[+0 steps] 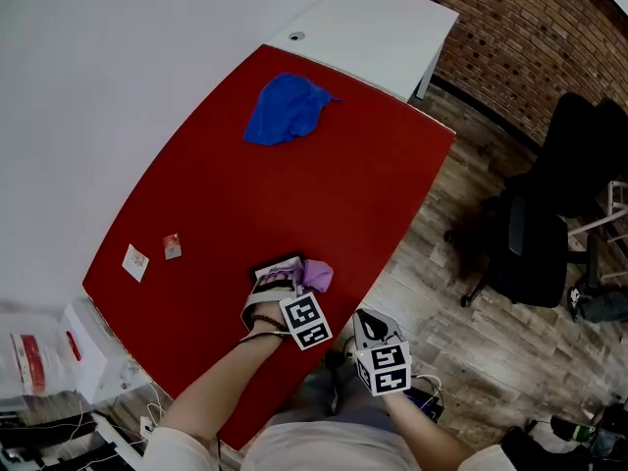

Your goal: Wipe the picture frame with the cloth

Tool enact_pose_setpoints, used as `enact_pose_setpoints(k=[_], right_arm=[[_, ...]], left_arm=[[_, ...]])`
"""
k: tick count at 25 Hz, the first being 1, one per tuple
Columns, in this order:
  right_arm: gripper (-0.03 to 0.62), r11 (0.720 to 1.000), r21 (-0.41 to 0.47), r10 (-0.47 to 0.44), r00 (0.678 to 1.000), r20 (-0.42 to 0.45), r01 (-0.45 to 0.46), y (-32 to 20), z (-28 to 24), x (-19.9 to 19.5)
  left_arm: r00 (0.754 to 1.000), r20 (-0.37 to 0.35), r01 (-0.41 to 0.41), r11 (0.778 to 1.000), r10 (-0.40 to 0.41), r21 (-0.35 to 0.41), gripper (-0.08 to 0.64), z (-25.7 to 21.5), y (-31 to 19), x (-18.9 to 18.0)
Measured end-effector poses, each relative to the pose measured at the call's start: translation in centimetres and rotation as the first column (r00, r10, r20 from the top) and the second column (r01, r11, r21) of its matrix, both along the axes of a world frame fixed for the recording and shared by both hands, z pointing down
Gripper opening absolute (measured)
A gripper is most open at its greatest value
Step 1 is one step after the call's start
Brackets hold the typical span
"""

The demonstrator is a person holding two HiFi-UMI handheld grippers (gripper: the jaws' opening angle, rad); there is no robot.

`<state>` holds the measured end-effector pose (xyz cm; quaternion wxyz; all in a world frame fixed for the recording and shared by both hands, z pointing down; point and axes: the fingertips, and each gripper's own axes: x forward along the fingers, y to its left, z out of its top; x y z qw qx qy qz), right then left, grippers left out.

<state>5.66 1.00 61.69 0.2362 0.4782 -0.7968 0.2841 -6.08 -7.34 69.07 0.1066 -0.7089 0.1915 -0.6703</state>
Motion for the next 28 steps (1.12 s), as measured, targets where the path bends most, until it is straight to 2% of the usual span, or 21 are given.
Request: enact_pose_setpoints(k=[4, 11, 14, 16, 17, 18, 19, 21, 23, 26, 27, 28], right_arm=[[0.005, 1.0, 0.008, -0.02, 1.0, 0.004, 0.02, -0.4, -0.1, -0.4], [0.005, 0.999, 0.013, -0.043, 0.999, 0.0, 0.043, -0.2, -0.4, -1.3], [0.005, 0.998, 0.02, -0.051, 0.999, -0.006, 0.052, -0.2, -0.9, -1.2], [0.005, 0.998, 0.025, -0.059, 0.998, -0.008, 0.059, 0.0, -1.5, -1.3], [0.005, 0.997, 0.027, -0.065, 0.998, -0.007, 0.066, 0.1, -1.9, -1.4], [0.005, 0.997, 0.029, -0.074, 0.997, -0.004, 0.074, 0.3, -2.4, -1.6], [0.005, 0.996, 0.033, -0.084, 0.996, -0.001, 0.084, 0.5, -3.1, -1.8], [0.005, 0.993, 0.046, -0.106, 0.994, -0.001, 0.106, 1.1, -4.6, -2.1], [0.005, 0.992, 0.055, -0.116, 0.993, 0.0, 0.116, 2.0, -6.0, -2.3], [0.005, 0.99, 0.073, -0.119, 0.993, 0.008, 0.118, 3.1, -7.7, -2.9], [0.005, 0.99, 0.082, -0.12, 0.993, 0.009, 0.119, 3.4, -8.2, -3.1], [0.005, 0.988, 0.09, -0.123, 0.992, 0.007, 0.122, 3.6, -8.7, -3.2]], left_arm=[[0.999, 0.001, -0.032, 0.999, 0.032, -0.016, 0.054, 0.2, 2.7, 0.7], [0.999, -0.033, 0.008, 1.0, -0.008, -0.003, 0.054, -0.1, 2.8, 0.2], [0.99, -0.114, 0.084, 0.996, -0.082, 0.016, 0.054, -1.6, 2.1, -0.2], [0.963, -0.222, 0.162, 0.987, -0.155, 0.017, 0.054, -3.5, 2.4, -0.2], [0.937, -0.285, 0.214, 0.977, -0.202, 0.011, 0.054, -4.7, 2.8, -0.3], [0.901, -0.351, 0.273, 0.962, -0.256, -0.001, 0.054, -5.9, 3.3, -0.5], [0.854, -0.417, 0.333, 0.943, -0.31, -0.018, 0.054, -7.1, 3.9, -0.7], [0.743, -0.536, 0.442, 0.895, -0.402, -0.058, 0.054, -9.4, 5.6, -1.0], [0.628, -0.625, 0.527, 0.844, -0.464, -0.097, 0.054, -11.3, 7.9, -1.5], [0.423, -0.725, 0.624, 0.755, -0.543, -0.201, 0.054, -13.5, 11.1, -2.7], [0.367, -0.75, 0.649, 0.729, -0.55, -0.217, 0.054, -14.4, 11.9, -3.3], [0.33, -0.771, 0.67, 0.71, -0.545, -0.215, 0.054, -15.3, 12.5, -3.8]])
